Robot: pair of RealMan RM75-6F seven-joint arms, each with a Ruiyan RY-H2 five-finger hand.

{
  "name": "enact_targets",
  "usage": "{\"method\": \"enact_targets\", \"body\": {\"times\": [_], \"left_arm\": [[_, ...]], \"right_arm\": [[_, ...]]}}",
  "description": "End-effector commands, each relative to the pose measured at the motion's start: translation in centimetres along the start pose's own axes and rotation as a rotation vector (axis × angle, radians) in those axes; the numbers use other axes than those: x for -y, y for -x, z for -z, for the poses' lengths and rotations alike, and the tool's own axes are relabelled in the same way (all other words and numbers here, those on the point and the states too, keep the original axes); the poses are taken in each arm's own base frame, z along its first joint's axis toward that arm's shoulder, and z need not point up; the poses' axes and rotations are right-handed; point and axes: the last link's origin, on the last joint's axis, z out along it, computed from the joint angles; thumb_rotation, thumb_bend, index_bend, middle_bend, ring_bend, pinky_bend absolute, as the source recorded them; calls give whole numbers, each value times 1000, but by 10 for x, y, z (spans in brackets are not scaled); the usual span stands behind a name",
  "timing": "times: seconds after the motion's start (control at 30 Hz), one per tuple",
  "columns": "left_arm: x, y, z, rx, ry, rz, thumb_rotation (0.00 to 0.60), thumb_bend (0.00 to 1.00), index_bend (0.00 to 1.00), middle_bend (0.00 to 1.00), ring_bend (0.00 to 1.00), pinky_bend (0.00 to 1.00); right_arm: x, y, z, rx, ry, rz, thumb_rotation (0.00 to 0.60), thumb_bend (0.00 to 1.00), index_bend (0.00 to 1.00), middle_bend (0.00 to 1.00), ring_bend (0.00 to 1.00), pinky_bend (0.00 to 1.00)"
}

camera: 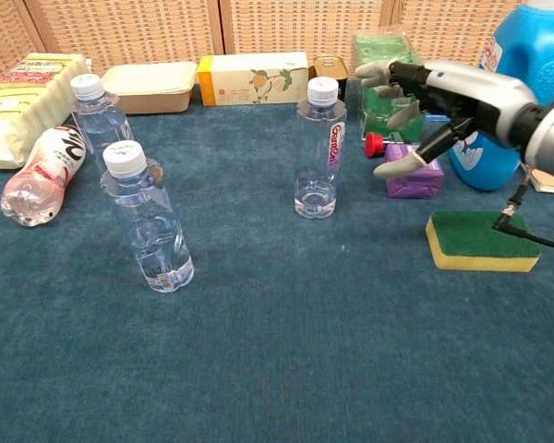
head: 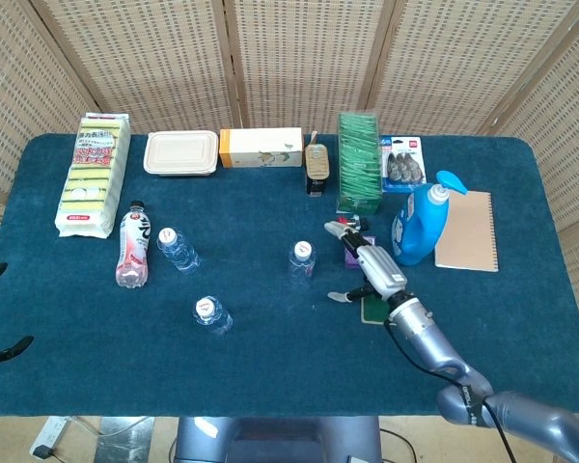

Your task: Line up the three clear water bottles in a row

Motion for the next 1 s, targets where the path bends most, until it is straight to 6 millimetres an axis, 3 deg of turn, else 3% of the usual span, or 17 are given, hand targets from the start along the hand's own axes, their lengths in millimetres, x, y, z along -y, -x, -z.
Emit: {"method": "enact_targets", "body": {"times": [0.03, 0.33, 0.5, 0.63, 0.73, 1.0], "left_arm": [[1, -1, 0, -3, -3, 5, 600, 94, 0, 0, 0, 94], [5, -4, -2, -6, -17, 28, 600, 93, 0, 0, 0, 95], [8, -6, -2, -12, -27, 41, 600, 93, 0, 0, 0, 94], [8, -6, -3, -7, -25, 48, 600, 93, 0, 0, 0, 94], [8, -6, -3, -6, -25, 48, 600, 94, 0, 0, 0, 94], [7, -6, -2, 0, -18, 55, 600, 93, 0, 0, 0, 95]], "right_arm": [[4, 10, -17, 13, 10, -52, 600, 0, 0, 56, 68, 192], [9, 30, -45, -15, 25, -102, 600, 0, 31, 126, 139, 269], [9, 40, -51, -47, 21, -110, 600, 4, 183, 306, 326, 426], [4, 47, -53, -27, 41, -112, 600, 81, 398, 484, 481, 568], [1, 50, -53, -13, 57, -135, 600, 131, 498, 570, 550, 619], [8, 37, -39, -53, 0, -167, 600, 214, 569, 636, 594, 629]]}}
